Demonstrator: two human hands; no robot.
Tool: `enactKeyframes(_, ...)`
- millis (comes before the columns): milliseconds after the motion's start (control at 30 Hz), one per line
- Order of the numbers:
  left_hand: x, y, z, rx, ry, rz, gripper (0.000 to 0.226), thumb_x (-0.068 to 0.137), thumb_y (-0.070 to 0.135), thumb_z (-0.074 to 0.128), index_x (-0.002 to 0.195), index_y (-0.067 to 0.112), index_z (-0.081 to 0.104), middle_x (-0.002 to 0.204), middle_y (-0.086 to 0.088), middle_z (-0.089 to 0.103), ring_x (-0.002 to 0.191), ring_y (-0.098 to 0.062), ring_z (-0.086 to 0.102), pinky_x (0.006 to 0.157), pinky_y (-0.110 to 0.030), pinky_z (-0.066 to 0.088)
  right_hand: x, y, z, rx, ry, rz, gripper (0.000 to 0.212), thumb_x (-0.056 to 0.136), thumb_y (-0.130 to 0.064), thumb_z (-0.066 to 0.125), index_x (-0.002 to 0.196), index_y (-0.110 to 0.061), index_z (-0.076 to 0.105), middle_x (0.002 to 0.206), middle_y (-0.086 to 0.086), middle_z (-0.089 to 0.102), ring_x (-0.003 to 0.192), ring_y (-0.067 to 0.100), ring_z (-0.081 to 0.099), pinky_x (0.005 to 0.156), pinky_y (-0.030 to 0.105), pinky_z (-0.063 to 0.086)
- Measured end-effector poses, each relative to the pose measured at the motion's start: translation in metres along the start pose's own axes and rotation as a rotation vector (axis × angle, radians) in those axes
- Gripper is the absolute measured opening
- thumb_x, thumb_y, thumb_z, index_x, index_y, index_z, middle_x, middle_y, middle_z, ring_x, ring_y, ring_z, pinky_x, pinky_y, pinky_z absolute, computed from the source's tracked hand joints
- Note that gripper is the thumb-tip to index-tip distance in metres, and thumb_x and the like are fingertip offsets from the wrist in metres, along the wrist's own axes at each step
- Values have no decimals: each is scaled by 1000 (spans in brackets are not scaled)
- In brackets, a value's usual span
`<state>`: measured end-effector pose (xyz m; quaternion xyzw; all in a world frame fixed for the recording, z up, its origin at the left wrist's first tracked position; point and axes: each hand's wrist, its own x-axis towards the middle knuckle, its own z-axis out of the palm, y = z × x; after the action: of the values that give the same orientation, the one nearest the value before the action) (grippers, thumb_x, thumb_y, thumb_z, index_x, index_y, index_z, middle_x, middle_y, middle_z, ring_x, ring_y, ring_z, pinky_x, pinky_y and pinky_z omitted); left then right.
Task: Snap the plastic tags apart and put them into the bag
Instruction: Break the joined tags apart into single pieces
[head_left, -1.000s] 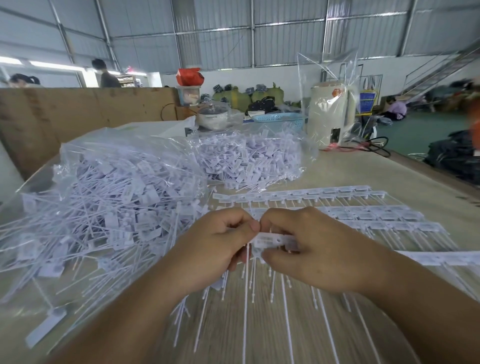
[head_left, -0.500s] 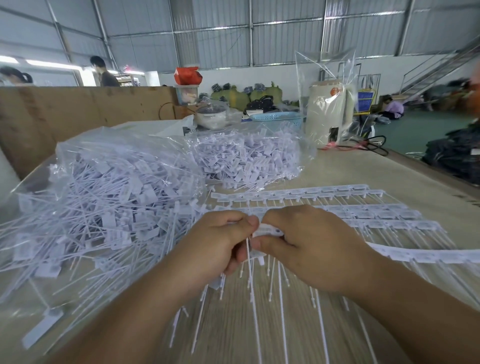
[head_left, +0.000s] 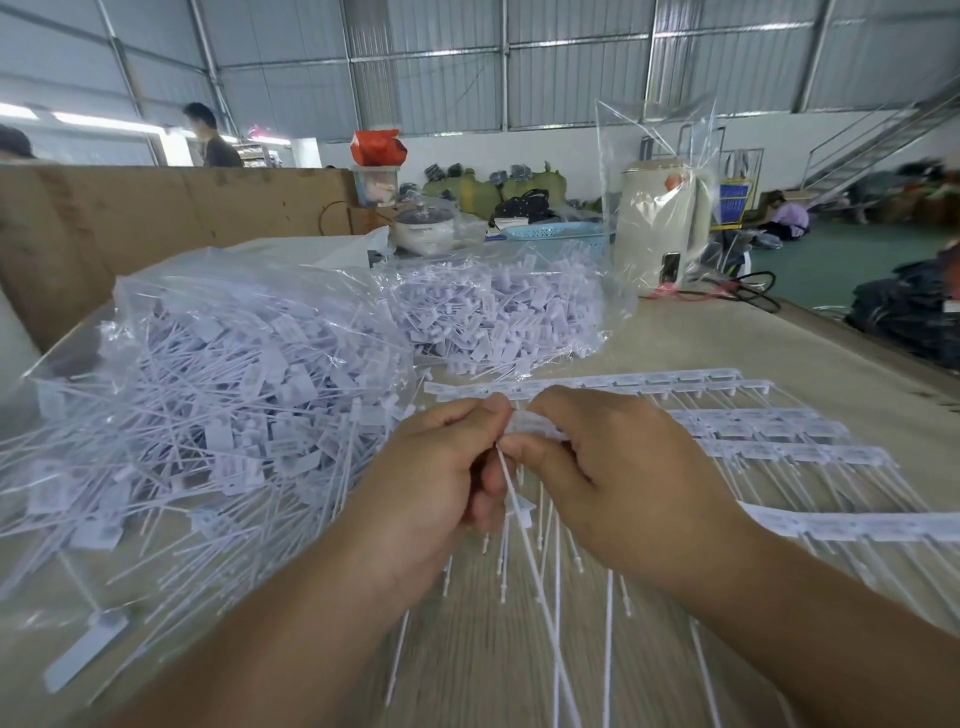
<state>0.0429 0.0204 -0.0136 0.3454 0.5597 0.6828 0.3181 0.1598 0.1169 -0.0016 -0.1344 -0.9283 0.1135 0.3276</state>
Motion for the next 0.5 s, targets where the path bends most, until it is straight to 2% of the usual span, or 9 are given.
enactKeyframes(133, -1, -2, 4, -22, 46, 29, 45, 94, 33, 57, 52, 19, 56, 47, 0, 43, 37, -11, 36, 38, -19, 33, 2, 1, 2, 49, 17, 28, 31, 91, -50, 49, 72, -27, 43, 58, -12, 36, 59, 8, 38, 55, 30, 28)
enactKeyframes(233, -1, -2, 4, -27, 58, 34, 41, 90, 36, 60, 52, 20, 57, 47, 0, 43, 38, -11, 37, 38, -19, 34, 2, 1, 2, 90, 26, 33, 31, 90, -49, 51, 71, -26, 47, 58, -12, 39, 58, 6, 39, 55, 30, 31)
enactKeyframes(367, -2, 1, 6, -54, 78, 35, 34, 76, 42, 63, 48, 22, 56, 46, 1, 43, 38, -11, 37, 37, -20, 33, 2, -2, 2, 117, 56, 51, 36, 87, -52, 46, 71, -20, 49, 58, -7, 42, 59, 13, 45, 56, 36, 40)
enactKeyframes(500, -5, 2, 10, -85, 130, 6, 39, 85, 36, 61, 48, 23, 59, 47, 1, 43, 39, -9, 38, 36, -19, 34, 1, -3, 4, 120, 87, 50, 34, 89, -48, 50, 70, -20, 48, 58, -8, 41, 58, 13, 44, 55, 35, 39)
